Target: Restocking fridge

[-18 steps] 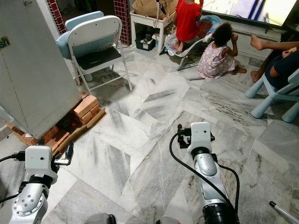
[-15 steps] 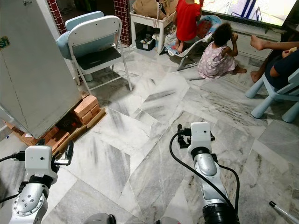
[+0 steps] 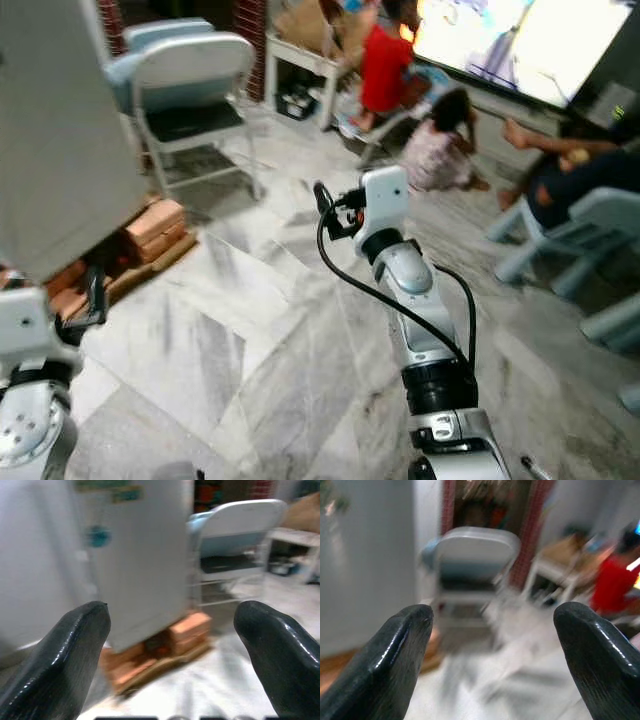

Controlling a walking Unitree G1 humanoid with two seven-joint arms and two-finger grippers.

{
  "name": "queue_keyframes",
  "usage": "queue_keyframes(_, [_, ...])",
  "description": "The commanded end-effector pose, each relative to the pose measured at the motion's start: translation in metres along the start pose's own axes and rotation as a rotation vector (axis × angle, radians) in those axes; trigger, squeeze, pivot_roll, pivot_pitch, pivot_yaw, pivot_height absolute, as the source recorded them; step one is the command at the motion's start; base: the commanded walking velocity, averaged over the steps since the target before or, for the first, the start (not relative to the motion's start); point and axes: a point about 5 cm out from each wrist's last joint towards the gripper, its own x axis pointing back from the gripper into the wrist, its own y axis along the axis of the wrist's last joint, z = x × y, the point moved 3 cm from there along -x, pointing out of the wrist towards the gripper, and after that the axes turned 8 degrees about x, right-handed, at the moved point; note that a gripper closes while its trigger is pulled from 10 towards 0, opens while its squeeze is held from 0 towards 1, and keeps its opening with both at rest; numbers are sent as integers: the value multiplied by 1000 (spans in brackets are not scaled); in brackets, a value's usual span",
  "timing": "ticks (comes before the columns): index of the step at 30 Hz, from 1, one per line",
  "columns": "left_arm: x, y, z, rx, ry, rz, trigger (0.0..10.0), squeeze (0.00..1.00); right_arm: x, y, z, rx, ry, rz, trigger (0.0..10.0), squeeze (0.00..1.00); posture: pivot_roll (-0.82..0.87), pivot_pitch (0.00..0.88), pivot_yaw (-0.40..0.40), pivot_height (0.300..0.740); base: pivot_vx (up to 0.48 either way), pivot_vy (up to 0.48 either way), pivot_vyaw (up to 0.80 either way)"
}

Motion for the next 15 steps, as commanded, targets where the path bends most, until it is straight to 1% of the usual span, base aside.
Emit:
queue_keyframes(1, [-2,6,-7,0,-22,-9,10000,0,2,-7,-4,1,2,35,10000,0,174,0,-112,740,0,0,0])
queue_keyframes(2, [-3,10,-6,-14,-15,-10,10000,0,1,-7,-9,-11,-24,45,10000,0,182,0,-110,740,330,0,0])
queue_keyframes(4, [-5,13,-5,-11,-6,-11,10000,0,1,-8,-14,-15,-44,57,10000,0,183,0,-109,740,343,0,0])
queue_keyframes(7, [-7,15,-6,-11,-5,-16,10000,0,3,-10,-17,-3,-52,64,10000,0,184,0,-105,740,342,0,0])
queue_keyframes(8, [-8,14,-7,-14,-8,-14,10000,0,4,-11,-17,-4,-53,65,10000,0,178,0,-88,740,345,0,0])
queue_keyframes(9, [-8,13,-9,-14,-14,-11,10000,0,5,-12,-17,-5,-56,67,10000,0,170,0,-78,740,341,0,0])
queue_keyframes(10, [-9,11,-12,-13,-30,-1,10000,0,8,-14,-17,-9,-67,67,10000,0,143,0,-47,740,300,0,0])
queue_keyframes(12, [-10,10,-14,-13,-43,6,10000,0,9,-15,-18,-10,-78,67,10000,0,138,0,-41,740,289,0,0])
queue_keyframes(13, [-10,8,-17,-11,-58,18,10000,0,11,-17,-20,-12,-94,71,10000,0,122,0,-23,740,244,0,0])
queue_keyframes(15, [-12,5,-25,-20,-98,35,10000,0,16,-22,-23,-17,-125,81,10000,0,98,0,2,740,0,0,0])
